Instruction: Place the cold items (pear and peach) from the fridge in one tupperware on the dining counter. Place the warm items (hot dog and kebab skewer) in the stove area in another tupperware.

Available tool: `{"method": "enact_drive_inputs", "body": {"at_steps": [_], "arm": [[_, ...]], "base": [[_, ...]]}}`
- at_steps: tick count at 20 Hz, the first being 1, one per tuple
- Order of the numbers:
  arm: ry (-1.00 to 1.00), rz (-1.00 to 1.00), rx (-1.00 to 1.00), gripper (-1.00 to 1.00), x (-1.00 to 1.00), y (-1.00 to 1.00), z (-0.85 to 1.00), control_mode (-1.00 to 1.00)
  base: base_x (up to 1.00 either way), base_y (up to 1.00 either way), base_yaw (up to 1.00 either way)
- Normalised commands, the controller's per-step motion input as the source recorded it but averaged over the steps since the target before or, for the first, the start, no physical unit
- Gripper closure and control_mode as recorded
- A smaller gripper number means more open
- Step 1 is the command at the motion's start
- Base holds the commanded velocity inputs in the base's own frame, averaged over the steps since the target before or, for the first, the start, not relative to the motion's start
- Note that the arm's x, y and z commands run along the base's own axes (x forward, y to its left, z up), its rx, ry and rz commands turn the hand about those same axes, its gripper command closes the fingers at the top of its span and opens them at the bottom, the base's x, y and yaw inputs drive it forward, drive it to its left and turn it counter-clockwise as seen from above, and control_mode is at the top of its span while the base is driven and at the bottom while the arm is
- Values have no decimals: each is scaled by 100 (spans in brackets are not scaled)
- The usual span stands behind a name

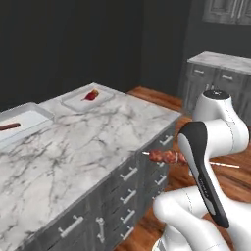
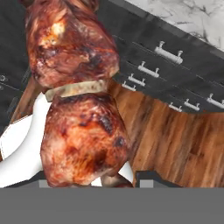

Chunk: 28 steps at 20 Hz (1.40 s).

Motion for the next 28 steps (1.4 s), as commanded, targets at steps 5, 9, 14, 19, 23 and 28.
{"method": "enact_drive_inputs", "body": {"at_steps": [5,9,14,19,23,28], "arm": [[0,0,0,100,0,0,0,100],[0,0,0,100,0,0,0,100],[0,0,0,100,0,0,0,100],[0,0,0,100,0,0,0,100],[0,0,0,100,0,0,0,100],[0,0,0,100,0,0,0,100]], "base": [[94,-4,-59],[81,-23,-60],[83,-36,-56],[98,-17,-42],[100,-44,-14],[100,-41,23]]}}
